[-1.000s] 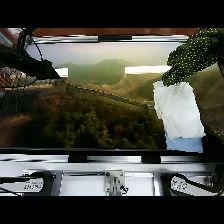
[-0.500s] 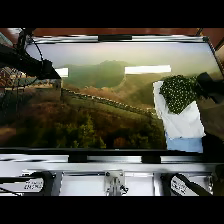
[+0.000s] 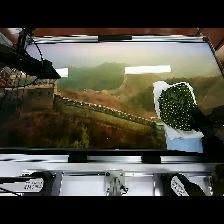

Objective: Fold the shirts.

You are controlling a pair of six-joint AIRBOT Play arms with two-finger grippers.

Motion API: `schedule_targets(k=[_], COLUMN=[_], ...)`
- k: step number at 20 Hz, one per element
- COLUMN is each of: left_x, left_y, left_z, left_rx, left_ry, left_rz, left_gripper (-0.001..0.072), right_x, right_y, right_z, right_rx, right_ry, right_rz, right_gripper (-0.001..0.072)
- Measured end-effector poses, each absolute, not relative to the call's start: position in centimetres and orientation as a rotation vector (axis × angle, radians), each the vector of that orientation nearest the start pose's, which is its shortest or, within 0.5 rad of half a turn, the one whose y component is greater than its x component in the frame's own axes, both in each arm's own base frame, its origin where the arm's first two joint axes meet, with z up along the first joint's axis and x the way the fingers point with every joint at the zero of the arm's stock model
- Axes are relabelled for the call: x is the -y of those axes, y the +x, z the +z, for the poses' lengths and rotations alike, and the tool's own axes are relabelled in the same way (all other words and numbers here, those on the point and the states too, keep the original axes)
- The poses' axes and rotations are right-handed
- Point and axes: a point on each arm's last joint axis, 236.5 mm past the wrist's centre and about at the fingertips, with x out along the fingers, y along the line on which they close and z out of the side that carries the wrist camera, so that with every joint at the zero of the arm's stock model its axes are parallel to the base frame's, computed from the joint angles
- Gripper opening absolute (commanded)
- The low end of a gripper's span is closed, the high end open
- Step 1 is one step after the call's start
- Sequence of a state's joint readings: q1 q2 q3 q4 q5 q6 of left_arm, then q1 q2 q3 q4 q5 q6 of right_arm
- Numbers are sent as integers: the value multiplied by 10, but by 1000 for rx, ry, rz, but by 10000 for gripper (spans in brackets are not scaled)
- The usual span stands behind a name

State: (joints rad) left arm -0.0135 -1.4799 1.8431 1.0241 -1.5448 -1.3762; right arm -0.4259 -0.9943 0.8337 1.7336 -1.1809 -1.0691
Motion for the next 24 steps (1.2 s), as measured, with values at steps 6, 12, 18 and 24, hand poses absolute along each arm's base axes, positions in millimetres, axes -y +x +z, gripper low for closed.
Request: schedule_targets(k=[6,12,18,24], left_x=[129,129,130,106], left_y=[426,426,433,421], left_z=[175,177,232,287], left_rx=[-1096,-1088,-944,-803], left_ry=[-156,-154,-125,-108], left_rz=[-593,-593,-598,-539], left_gripper=[47,47,40,38], right_x=[91,65,-47,-158], right_y=[291,380,403,388], right_z=[6,143,299,318], right_rx=[-1071,-605,-294,-321], right_ry=[885,787,603,582], right_rz=[-586,-176,261,538], right_gripper=[66,66,66,67])
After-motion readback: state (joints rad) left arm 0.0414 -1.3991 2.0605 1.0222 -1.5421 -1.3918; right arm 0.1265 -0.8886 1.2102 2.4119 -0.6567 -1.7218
